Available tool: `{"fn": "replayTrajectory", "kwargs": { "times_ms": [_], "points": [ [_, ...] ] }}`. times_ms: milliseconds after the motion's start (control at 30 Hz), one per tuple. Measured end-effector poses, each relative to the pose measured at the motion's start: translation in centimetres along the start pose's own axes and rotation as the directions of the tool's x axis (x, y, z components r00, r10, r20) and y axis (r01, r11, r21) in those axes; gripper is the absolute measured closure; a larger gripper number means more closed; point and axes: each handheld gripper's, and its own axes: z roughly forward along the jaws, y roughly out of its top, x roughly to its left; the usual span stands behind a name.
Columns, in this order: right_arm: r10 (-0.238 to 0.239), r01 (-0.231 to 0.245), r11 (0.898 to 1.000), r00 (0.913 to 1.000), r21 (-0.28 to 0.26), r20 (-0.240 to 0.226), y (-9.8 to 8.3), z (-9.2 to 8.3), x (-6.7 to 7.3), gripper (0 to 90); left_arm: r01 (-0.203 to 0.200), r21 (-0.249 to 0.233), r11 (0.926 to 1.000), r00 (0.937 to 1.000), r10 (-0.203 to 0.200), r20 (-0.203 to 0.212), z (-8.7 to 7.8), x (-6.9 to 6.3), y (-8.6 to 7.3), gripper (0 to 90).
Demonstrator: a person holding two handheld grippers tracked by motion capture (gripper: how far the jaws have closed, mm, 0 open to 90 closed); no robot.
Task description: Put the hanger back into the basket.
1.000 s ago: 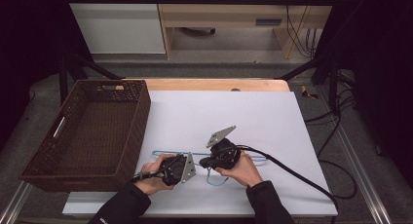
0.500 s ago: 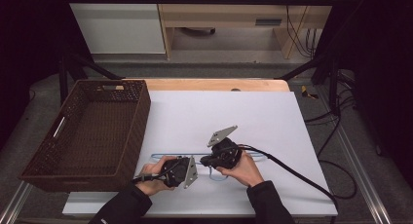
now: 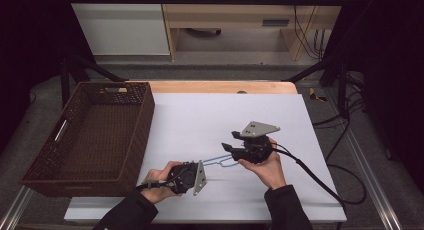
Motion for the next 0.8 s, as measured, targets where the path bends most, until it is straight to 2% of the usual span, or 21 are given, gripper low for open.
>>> {"fn": "replayTrajectory", "kwargs": {
  "times_ms": [100, 167, 267, 333, 367, 433, 500, 567, 667, 700, 733, 800],
  "points": [
    [0.059, -0.056, 0.997, 0.9966, -0.06, 0.057, -0.4, -0.8, -1.0, 36.6, 0.02, 0.0, 0.9998, 0.9998, -0.02, 0.001, -0.1, 0.1, 0.1, 87.3],
    [0.091, -0.081, 0.991, 0.9912, -0.104, 0.096, -0.5, -1.5, -1.7, 34.4, 0.058, -0.012, 0.9983, 0.9983, -0.057, 0.014, -0.3, 0.3, 0.1, 87.4],
    [0.11, -0.086, 0.985, 0.9818, -0.153, 0.155, -0.7, -2.9, -2.6, 29.7, 0.106, -0.021, 0.9941, 0.9935, -0.105, 0.042, -0.7, 0.9, 0.0, 87.4],
    [0.137, -0.105, 0.979, 0.9745, -0.177, 0.178, -1.0, -3.9, -3.2, 27.6, 0.151, -0.03, 0.9881, 0.9867, -0.149, 0.066, -1.1, 1.3, -0.1, 87.4],
    [0.143, -0.109, 0.977, 0.9724, -0.182, 0.184, -1.1, -4.1, -3.5, 26.9, 0.183, -0.04, 0.9824, 0.9809, -0.179, 0.076, -1.3, 1.6, -0.1, 87.4],
    [0.167, -0.13, 0.973, 0.966, -0.189, 0.197, -1.5, -4.9, -4.1, 25.7, 0.219, -0.044, 0.9746, 0.9724, -0.215, 0.091, -1.7, 2.0, -0.3, 87.5],
    [0.18, -0.142, 0.971, 0.9622, -0.191, 0.204, -1.8, -5.4, -4.5, 25.6, 0.263, -0.043, 0.9639, 0.96, -0.256, 0.113, -2.2, 2.6, -0.5, 87.5],
    [0.193, -0.153, 0.969, 0.9593, -0.196, 0.206, -2.1, -5.7, -4.8, 25.5, 0.306, -0.044, 0.9512, 0.9446, -0.297, 0.14, -2.8, 3.2, -0.9, 87.5],
    [0.204, -0.163, 0.967, 0.9555, -0.194, 0.213, -2.5, -6.3, -5.0, 24.1, 0.366, -0.047, 0.9293, 0.9213, -0.355, 0.158, -3.7, 4.0, -1.4, 87.5],
    [0.206, -0.166, 0.967, 0.9549, -0.191, 0.214, -2.6, -6.4, -5.1, 23.4, 0.38, -0.05, 0.9237, 0.9165, -0.368, 0.156, -3.9, 4.1, -1.4, 87.4],
    [0.203, -0.164, 0.969, 0.9553, -0.187, 0.214, -2.8, -6.5, -5.1, 22.7, 0.381, -0.047, 0.9235, 0.9161, -0.37, 0.155, -4.3, 4.3, -1.6, 87.5],
    [0.203, -0.168, 0.971, 0.9556, -0.172, 0.213, -3.1, -6.6, -5.1, 20.0, 0.4, -0.047, 0.9153, 0.9091, -0.39, 0.147, -4.8, 4.6, -1.8, 87.4]
  ]
}}
